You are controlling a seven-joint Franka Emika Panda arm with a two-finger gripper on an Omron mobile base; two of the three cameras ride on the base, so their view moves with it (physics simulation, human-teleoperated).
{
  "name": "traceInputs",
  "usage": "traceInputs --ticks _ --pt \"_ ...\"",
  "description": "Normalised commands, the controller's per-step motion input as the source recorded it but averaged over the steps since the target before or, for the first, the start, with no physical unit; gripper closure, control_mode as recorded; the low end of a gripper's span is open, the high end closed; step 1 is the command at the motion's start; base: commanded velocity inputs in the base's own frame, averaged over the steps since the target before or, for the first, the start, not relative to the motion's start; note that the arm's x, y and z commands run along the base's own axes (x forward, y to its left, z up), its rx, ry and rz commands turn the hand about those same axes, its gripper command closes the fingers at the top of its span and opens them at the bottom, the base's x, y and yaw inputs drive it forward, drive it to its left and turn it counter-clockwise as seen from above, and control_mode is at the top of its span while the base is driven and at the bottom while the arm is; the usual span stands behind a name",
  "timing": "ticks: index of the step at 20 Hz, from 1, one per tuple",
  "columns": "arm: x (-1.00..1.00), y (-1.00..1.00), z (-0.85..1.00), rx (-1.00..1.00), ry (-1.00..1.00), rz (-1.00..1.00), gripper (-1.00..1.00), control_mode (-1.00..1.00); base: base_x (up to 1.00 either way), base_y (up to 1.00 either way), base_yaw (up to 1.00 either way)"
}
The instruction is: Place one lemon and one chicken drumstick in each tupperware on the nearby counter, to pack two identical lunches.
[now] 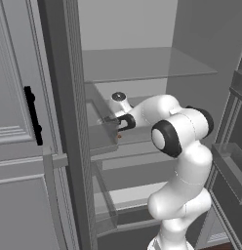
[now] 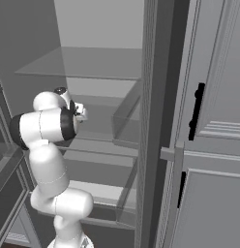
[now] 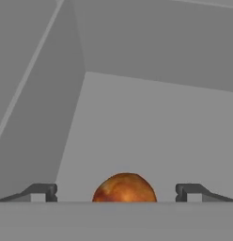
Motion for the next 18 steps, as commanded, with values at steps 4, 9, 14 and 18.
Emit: traceInputs --ticks 4,9,14,18 --pt "-0.14 0.0 -0.45 0.0 0.0 0.0 1.0 -1.0 0.0 0.0 0.0" --pt "-0.52 -0.04 -0.34 0.01 0.0 -0.05 1.0 -1.0 0.0 0.0 0.0" --pt "-0.49 -0.19 -0.13 0.01 0.0 -0.06 1.0 -1.0 0.0 0.0 0.0" --pt "-0.47 -0.37 0.0 0.05 0.0 -0.02 1.0 -1.0 0.0 0.0 0.0"
